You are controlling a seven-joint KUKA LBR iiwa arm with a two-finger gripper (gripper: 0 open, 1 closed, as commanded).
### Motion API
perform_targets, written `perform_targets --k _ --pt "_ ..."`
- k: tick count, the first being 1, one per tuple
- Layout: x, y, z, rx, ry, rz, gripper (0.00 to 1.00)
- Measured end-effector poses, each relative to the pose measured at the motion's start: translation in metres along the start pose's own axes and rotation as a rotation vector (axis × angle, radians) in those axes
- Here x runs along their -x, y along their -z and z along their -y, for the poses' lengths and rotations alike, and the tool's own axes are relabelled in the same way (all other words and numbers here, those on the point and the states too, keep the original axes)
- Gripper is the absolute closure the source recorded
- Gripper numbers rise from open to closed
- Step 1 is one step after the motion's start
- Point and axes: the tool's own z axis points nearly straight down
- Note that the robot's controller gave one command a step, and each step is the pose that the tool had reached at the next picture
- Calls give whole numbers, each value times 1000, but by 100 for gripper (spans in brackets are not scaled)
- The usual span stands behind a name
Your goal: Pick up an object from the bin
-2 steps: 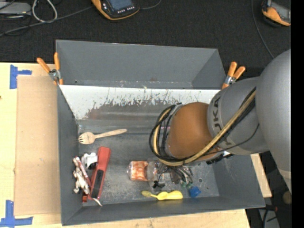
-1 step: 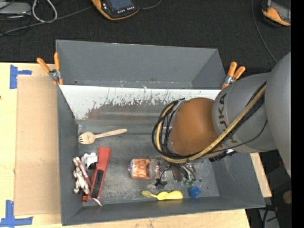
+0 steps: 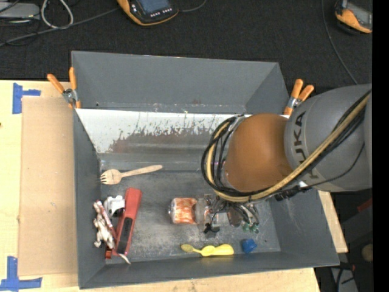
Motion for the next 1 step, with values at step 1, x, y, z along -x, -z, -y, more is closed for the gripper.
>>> perform_targets --k 1 --pt "-1 54 0 0 0 0 100"
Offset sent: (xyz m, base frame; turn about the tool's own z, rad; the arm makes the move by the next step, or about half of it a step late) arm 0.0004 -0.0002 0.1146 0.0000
